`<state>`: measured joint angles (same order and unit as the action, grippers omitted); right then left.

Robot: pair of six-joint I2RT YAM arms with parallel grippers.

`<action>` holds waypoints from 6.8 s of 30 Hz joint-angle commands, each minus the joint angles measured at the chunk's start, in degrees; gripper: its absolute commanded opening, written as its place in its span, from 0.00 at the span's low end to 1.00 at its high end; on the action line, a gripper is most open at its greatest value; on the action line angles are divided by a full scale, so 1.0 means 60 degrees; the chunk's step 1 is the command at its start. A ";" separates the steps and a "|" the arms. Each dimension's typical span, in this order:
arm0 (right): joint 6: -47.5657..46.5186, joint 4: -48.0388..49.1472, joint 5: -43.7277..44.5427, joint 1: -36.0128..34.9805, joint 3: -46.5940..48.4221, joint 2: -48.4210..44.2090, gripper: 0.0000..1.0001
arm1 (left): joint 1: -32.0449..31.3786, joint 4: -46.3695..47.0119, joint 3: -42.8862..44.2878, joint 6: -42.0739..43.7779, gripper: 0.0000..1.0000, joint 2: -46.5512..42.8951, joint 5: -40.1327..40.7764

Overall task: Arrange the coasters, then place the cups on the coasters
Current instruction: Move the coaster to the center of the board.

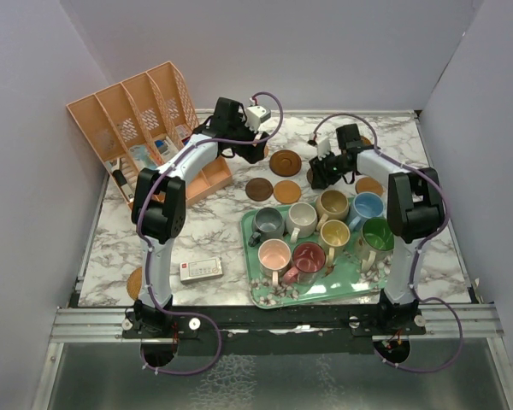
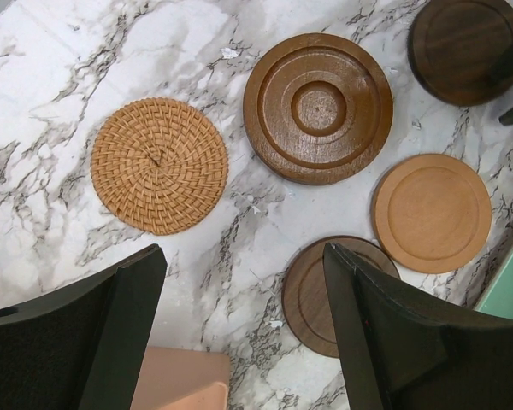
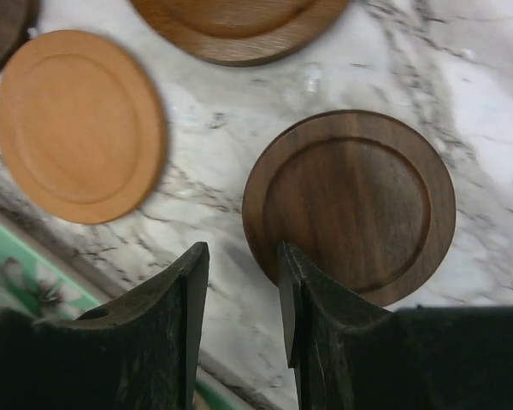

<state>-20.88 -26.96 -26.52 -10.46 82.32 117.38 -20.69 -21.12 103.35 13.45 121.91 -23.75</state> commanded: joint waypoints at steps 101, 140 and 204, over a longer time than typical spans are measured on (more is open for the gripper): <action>0.0545 0.0424 0.4527 0.2109 0.0360 0.0774 0.34 | 0.0284 0.0494 -0.0658 -0.0510 0.79 -0.0924 0.0055; 0.0526 -0.0722 0.2335 0.2699 0.2747 0.0736 0.61 | 0.0288 0.0500 -0.0753 -0.0407 0.80 -0.0986 0.0041; 0.0978 0.0427 0.5382 0.0396 0.5049 0.3842 0.26 | 0.0300 0.0466 -0.0819 -0.0184 0.85 -0.1035 0.0367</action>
<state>-15.66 -23.42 1.23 -9.47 109.75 135.61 -19.11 -18.87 98.76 11.33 117.43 -22.41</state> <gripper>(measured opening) 0.266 0.845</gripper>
